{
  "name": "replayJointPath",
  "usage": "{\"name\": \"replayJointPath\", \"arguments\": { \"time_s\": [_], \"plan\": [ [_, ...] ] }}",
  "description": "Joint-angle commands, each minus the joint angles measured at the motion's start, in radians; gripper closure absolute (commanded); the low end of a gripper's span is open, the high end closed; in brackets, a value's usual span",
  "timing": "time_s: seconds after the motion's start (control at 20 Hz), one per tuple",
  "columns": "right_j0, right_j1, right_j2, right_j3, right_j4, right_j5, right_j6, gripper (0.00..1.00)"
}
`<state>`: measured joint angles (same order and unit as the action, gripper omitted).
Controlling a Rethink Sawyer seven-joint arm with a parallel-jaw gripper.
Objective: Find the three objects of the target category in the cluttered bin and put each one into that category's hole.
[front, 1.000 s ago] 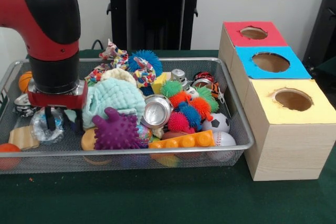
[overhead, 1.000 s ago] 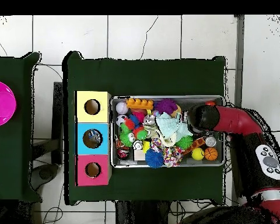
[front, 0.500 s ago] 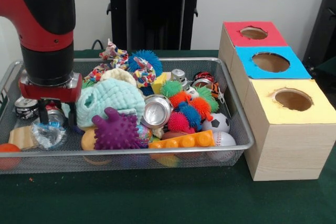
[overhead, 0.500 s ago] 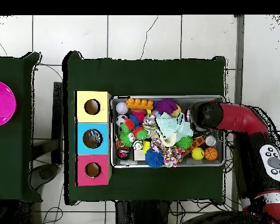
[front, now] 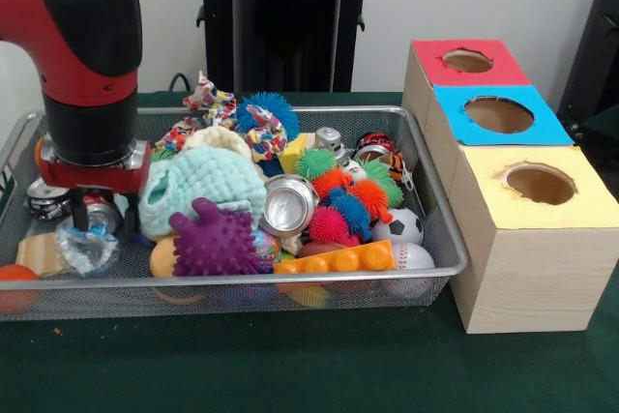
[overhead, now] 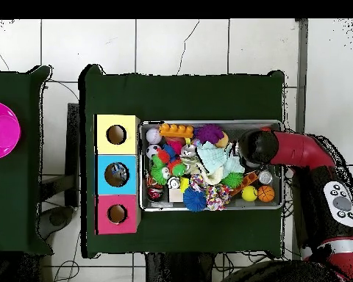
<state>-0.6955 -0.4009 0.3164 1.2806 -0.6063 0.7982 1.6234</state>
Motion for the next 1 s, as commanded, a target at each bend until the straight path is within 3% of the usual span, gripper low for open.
{"name": "replayJointPath", "arguments": {
  "time_s": [0.05, 0.3, 0.45, 0.85, 0.9, 1.0],
  "plan": [
    [0.016, 0.088, -0.031, 0.014, -0.066, 0.067, -0.109, 0.00],
    [0.052, 0.109, -0.064, -0.031, -0.113, 0.085, -0.131, 0.00],
    [0.094, 0.100, -0.099, -0.063, -0.179, 0.073, -0.159, 0.00],
    [0.136, 0.082, -0.116, -0.123, -0.301, -0.035, -0.169, 0.00],
    [0.135, 0.078, -0.114, -0.115, -0.318, -0.053, -0.158, 1.00],
    [0.143, 0.077, -0.122, -0.116, -0.341, -0.082, -0.144, 1.00]
  ]
}}
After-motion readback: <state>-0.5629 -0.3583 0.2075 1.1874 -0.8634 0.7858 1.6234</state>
